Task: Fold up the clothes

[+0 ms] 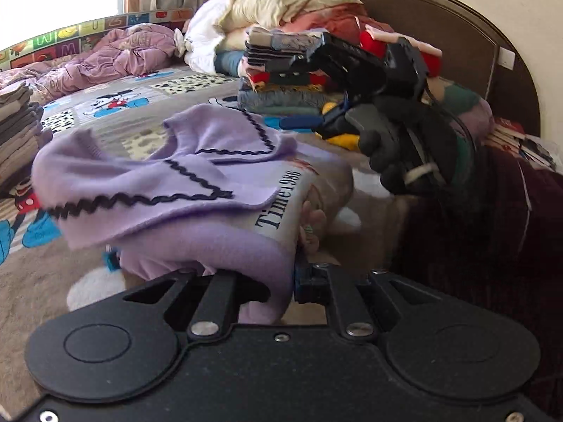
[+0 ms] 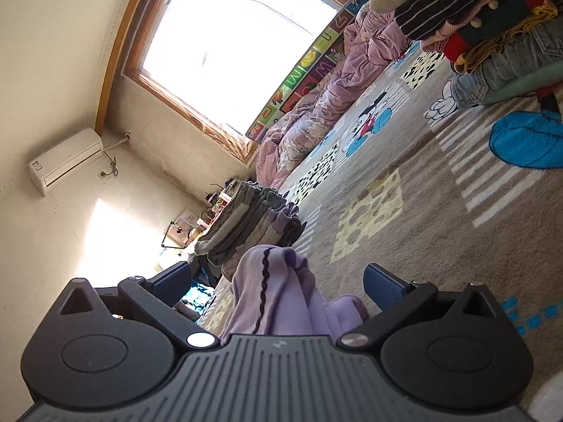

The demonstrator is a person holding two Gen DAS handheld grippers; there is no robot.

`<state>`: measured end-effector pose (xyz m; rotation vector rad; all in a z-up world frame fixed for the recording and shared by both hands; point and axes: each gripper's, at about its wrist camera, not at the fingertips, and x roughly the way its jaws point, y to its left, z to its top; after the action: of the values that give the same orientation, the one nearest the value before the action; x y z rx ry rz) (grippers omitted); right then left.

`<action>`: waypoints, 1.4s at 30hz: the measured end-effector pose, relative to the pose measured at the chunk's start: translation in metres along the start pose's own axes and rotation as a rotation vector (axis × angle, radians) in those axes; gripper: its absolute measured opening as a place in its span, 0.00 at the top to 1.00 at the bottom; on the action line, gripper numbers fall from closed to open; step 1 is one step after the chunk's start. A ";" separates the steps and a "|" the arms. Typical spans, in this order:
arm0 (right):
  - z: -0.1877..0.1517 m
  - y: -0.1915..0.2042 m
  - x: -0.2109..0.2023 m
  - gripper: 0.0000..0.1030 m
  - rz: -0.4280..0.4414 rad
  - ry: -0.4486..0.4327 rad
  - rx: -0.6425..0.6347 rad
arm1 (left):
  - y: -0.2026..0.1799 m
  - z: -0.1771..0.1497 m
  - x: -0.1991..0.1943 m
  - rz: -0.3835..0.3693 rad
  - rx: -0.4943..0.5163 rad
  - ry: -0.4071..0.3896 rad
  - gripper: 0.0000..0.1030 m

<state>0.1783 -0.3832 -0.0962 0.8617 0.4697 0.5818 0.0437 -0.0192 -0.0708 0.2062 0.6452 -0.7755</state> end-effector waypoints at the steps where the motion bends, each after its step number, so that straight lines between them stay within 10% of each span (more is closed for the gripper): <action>1: -0.004 0.000 -0.002 0.00 -0.011 0.034 -0.002 | -0.002 -0.009 -0.002 0.002 -0.006 0.022 0.91; 7: -0.044 0.009 -0.010 0.00 -0.130 0.226 -0.102 | 0.003 -0.040 -0.008 0.016 -0.174 0.016 0.70; 9: -0.058 0.010 -0.014 0.00 -0.144 0.259 -0.118 | 0.006 -0.039 -0.018 0.000 -0.223 -0.033 0.39; 15: -0.071 0.002 -0.018 0.00 -0.096 0.294 -0.052 | 0.048 -0.039 -0.050 0.027 -0.511 -0.193 0.25; 25: -0.068 -0.011 0.028 0.00 -0.037 0.440 0.001 | 0.110 -0.056 0.008 -0.065 -0.892 -0.092 0.22; 27: -0.067 -0.011 0.034 0.00 -0.001 0.466 0.003 | 0.115 -0.060 0.022 -0.123 -0.922 -0.115 0.36; 33: -0.068 -0.003 0.045 0.14 0.142 0.466 0.027 | 0.122 -0.021 0.038 -0.168 -0.775 -0.174 0.59; 42: 0.006 0.024 0.080 0.19 0.282 0.200 -0.043 | 0.185 0.081 0.042 -0.168 -0.567 -0.385 0.63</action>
<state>0.2351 -0.3222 -0.0851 0.8378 0.5187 0.9403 0.2341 0.0541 -0.0425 -0.5105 0.4947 -0.7369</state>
